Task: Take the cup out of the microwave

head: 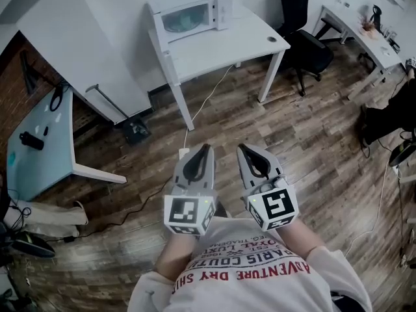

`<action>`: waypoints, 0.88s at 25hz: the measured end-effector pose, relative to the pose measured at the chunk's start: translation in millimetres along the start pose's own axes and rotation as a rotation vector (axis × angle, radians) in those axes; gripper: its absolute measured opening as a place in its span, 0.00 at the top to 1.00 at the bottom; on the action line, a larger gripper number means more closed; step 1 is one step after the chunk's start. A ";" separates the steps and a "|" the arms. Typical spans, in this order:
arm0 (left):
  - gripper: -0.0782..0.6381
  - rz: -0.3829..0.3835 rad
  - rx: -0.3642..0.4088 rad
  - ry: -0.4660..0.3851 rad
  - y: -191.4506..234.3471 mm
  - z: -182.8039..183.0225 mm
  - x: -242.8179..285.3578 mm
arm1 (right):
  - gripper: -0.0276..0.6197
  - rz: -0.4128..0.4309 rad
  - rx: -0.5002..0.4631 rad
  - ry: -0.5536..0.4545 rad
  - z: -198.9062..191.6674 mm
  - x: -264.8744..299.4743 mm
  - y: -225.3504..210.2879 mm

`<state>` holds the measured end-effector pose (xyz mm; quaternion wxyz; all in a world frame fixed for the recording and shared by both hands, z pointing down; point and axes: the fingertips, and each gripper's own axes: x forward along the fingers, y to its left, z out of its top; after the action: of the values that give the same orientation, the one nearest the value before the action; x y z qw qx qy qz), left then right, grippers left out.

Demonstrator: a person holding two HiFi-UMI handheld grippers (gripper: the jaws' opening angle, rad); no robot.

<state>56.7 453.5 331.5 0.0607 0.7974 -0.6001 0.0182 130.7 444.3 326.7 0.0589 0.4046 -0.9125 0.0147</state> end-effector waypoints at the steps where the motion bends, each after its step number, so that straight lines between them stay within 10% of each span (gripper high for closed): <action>1: 0.86 -0.001 -0.012 0.007 2.7 -2.2 2.9 | 0.94 0.002 -0.003 -0.001 1.2 3.6 -1.4; 22: 0.86 -0.080 -0.029 0.055 122.6 23.7 212.6 | 0.94 -0.026 0.022 0.075 18.7 200.6 -104.7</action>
<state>-2.6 214.2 338.8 0.0896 0.8190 -0.5660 0.0288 72.9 224.7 330.0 0.0887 0.4163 -0.9041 0.0388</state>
